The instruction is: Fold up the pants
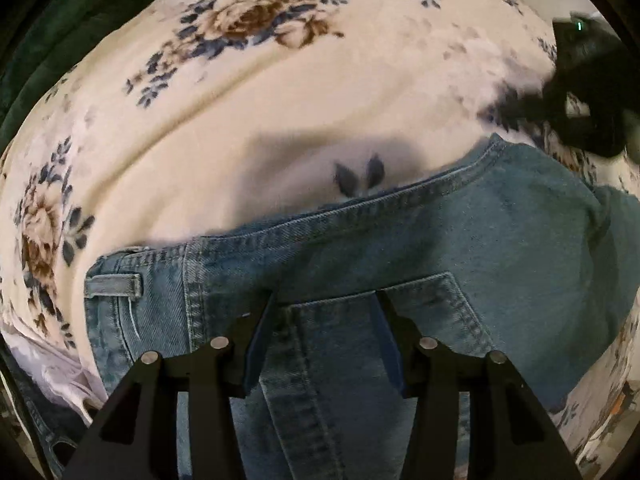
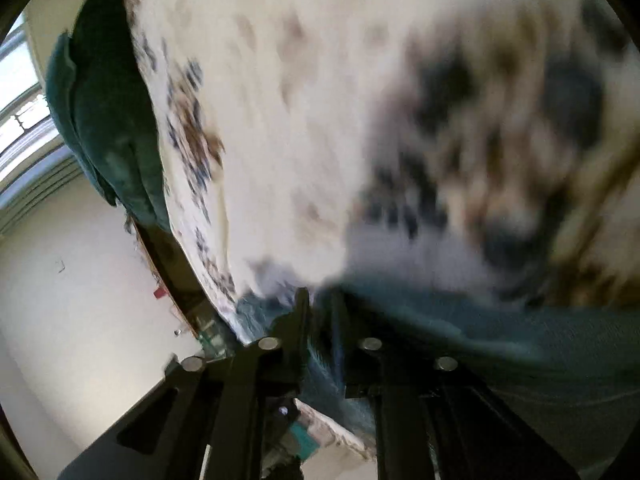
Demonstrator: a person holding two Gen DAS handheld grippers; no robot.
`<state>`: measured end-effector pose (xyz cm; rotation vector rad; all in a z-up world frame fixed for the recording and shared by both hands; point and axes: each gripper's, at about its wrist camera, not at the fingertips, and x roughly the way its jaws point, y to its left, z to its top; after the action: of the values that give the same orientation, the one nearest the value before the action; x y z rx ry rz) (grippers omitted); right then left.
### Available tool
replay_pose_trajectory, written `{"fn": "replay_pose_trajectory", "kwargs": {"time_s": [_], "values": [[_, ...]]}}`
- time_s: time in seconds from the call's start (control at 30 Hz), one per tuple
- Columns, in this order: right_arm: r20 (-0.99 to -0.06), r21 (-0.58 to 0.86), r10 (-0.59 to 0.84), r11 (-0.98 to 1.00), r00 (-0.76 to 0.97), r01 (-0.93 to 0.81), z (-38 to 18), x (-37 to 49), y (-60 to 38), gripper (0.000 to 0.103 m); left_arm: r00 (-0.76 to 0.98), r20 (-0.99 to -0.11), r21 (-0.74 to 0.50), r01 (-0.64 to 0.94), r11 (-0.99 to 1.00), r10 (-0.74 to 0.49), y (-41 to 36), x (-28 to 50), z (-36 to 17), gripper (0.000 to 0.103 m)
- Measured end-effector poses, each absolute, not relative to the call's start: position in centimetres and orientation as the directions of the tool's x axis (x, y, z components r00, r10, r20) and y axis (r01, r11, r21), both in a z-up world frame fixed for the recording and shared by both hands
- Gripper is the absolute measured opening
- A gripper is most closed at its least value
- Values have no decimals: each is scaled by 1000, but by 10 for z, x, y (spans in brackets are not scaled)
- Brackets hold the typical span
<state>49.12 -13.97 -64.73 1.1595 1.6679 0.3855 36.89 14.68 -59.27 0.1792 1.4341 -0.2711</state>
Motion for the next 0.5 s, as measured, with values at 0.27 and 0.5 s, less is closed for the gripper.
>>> {"fn": "replay_pose_trajectory", "kwargs": {"time_s": [0.27,0.5], "values": [[-777,627,624,779,-86,-21,-555,498,-121,62,162,-980,-80,195,977,-113,149,366,-560,47],[-947,322,283,867,-155,-380,-573,402,-126,32,226,-965,-122,73,990,-135,138,364,-554,50]]}}
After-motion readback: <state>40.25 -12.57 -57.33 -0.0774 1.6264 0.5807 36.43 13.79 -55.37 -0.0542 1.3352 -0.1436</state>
